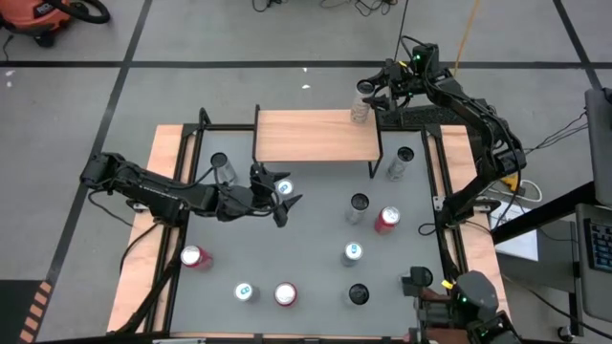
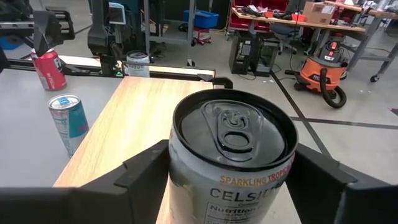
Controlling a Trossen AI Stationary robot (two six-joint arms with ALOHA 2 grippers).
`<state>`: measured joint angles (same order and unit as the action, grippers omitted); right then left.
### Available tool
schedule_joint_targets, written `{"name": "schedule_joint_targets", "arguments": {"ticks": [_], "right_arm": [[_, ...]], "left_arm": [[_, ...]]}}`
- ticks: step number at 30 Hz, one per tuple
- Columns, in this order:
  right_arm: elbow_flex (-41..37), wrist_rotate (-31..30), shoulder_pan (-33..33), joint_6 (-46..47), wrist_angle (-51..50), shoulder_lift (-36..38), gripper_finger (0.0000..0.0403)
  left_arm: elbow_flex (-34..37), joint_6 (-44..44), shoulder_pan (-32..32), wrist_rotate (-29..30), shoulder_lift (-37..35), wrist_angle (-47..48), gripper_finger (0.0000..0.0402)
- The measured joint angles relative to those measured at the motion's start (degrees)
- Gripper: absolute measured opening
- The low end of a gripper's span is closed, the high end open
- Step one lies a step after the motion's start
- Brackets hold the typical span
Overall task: Place canned beverage on shelf
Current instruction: Put the left yellow soda can on the shelf
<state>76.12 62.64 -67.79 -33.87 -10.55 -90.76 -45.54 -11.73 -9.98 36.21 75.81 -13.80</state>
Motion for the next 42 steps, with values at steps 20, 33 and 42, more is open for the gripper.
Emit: {"name": "schedule_joint_targets", "arguments": {"ticks": [20, 33, 42], "right_arm": [[-0.1, -1.5, 0.0, 4.0, 3.4, 0.0, 0.0302], [-0.1, -1.5, 0.0, 6.4, 4.3, 0.4, 0.0311], [-0.1, -2.6, 0.1, 8.8, 4.4, 2.0, 0.0331]], "left_arm": [[0.0, 0.0, 0.0, 0.0, 0.0, -0.1, 0.0354], [0.0, 0.0, 0.0, 0.0, 0.0, 0.8, 0.0354], [0.0, 0.0, 0.0, 0.0, 0.0, 1.2, 0.0354]]}}
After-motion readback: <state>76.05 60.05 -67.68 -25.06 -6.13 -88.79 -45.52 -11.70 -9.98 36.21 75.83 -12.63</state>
